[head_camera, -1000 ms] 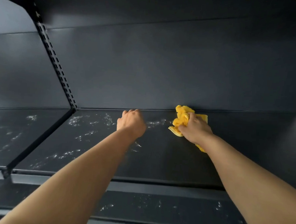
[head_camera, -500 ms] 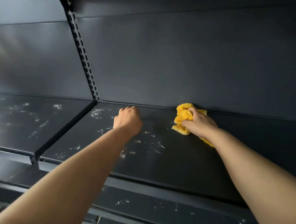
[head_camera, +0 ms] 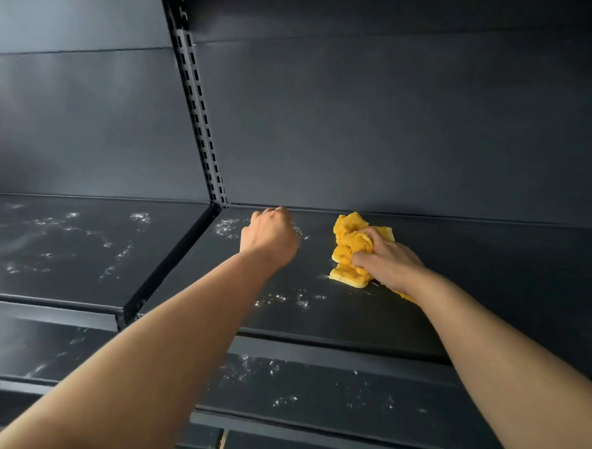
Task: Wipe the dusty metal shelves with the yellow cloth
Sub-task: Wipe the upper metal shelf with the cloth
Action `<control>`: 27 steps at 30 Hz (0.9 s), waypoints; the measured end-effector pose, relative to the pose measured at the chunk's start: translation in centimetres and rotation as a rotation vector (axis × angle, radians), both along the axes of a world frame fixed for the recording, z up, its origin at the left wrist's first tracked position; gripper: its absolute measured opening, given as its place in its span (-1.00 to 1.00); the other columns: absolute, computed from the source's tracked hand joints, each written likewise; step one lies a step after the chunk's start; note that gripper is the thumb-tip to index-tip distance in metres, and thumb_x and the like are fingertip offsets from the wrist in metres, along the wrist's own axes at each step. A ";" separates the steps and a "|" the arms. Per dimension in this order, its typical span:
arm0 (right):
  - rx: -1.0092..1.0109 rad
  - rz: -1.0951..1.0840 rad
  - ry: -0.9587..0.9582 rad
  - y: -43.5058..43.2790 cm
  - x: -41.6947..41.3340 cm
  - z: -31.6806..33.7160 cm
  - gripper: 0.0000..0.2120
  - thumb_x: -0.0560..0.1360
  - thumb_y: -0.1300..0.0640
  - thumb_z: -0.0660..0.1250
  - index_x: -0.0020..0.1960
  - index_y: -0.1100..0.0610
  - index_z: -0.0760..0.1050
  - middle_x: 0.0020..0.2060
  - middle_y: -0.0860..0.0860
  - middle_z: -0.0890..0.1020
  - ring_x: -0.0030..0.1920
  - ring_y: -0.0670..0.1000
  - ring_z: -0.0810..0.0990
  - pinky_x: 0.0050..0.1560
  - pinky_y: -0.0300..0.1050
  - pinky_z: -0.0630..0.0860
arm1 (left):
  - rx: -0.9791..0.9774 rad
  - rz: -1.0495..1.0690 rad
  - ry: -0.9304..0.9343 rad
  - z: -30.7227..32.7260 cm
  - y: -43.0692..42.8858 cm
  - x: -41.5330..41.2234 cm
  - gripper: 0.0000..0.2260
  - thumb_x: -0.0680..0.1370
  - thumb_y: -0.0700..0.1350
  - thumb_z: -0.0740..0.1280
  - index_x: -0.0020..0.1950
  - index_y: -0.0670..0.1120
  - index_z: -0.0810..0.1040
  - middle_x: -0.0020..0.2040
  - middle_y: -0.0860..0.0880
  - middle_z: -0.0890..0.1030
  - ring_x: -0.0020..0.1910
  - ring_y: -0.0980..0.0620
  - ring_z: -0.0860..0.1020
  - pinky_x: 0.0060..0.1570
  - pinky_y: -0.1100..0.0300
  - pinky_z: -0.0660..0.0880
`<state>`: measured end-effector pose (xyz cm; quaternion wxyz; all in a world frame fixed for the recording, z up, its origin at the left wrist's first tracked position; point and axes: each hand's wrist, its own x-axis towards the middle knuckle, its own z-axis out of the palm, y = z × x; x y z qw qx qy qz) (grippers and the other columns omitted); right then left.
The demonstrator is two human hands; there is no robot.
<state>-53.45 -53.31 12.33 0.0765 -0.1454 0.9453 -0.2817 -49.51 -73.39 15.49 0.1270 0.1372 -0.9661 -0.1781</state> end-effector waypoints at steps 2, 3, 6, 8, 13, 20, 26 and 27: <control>0.014 -0.019 0.019 -0.8 1.1 -0.1 -0.51 0.44 -0.16 0.15 0.35 -0.13 0.19 0.00 -0.04 0.43 -0.06 0.09 0.44 -0.13 -0.07 0.30 | -0.002 -0.024 0.007 0.0 -0.6 0.7 -0.64 0.46 -0.23 0.16 0.24 -0.10 0.48 0.19 -0.09 0.52 0.20 -0.13 0.42 0.06 -0.03 0.40; 0.022 -0.040 0.031 -1.4 1.6 -0.2 -0.51 0.46 -0.15 0.15 0.36 -0.11 0.19 0.04 -0.03 0.44 -0.04 0.09 0.44 -0.11 -0.06 0.31 | 0.000 -0.033 0.013 0.0 -0.9 1.1 -0.64 0.45 -0.23 0.16 0.22 -0.10 0.49 0.17 -0.09 0.53 0.18 -0.13 0.42 0.04 -0.03 0.41; 0.011 -0.108 0.065 -3.1 3.4 -0.4 -0.48 0.45 -0.14 0.14 0.38 -0.06 0.19 0.21 0.01 0.47 0.07 0.13 0.47 -0.06 -0.05 0.33 | -0.001 -0.038 0.026 0.0 -2.3 2.4 -0.65 0.42 -0.27 0.14 0.16 -0.12 0.50 0.12 -0.10 0.53 0.11 -0.14 0.43 -0.02 -0.01 0.39; -0.004 -0.135 0.080 -4.3 4.5 -0.5 -0.45 0.44 -0.15 0.13 0.38 -0.02 0.19 0.24 0.01 0.47 0.05 0.11 0.46 -0.06 -0.04 0.32 | -0.008 -0.032 0.021 0.0 -3.4 3.3 -0.63 0.43 -0.28 0.15 0.20 -0.13 0.48 0.13 -0.10 0.52 0.13 -0.14 0.43 -0.04 0.04 0.36; 0.026 -0.213 0.067 -7.0 6.5 -0.5 -0.41 0.41 -0.18 0.13 0.38 0.01 0.19 0.19 0.03 0.47 -0.02 0.09 0.41 -0.09 -0.03 0.31 | -0.007 -0.062 0.025 -0.2 -6.0 5.4 -0.63 0.42 -0.32 0.13 0.19 -0.15 0.48 0.11 -0.11 0.52 0.11 -0.13 0.42 -0.07 0.05 0.37; -0.159 -0.202 -0.060 -9.8 8.4 0.2 -0.36 0.39 -0.24 0.17 0.42 -0.07 0.22 0.27 0.02 0.42 0.09 0.08 0.41 0.00 -0.03 0.35 | 0.032 -0.105 0.038 -0.3 -6.4 6.7 -0.61 0.44 -0.32 0.13 0.24 -0.16 0.46 0.16 -0.12 0.51 0.15 -0.13 0.42 -0.09 0.05 0.39; -0.295 -0.205 0.021 -5.4 8.6 1.5 -0.60 0.62 0.02 0.04 0.44 0.02 0.31 0.39 0.04 0.41 0.34 0.09 0.40 0.29 -0.01 0.35 | 0.054 -0.224 0.081 -0.3 -2.6 6.0 -0.65 0.56 -0.12 0.13 0.34 -0.06 0.42 0.26 -0.09 0.47 0.26 -0.12 0.34 -0.06 0.06 0.35; -0.223 -0.218 0.060 -4.4 8.9 1.4 -0.61 0.62 0.06 0.04 0.42 0.03 0.34 0.36 0.05 0.44 0.31 0.10 0.43 0.25 -0.02 0.38 | 0.051 -0.257 0.073 -0.3 -1.5 5.8 -0.64 0.58 -0.05 0.12 0.37 -0.02 0.41 0.30 -0.08 0.45 0.28 -0.14 0.31 0.02 0.03 0.37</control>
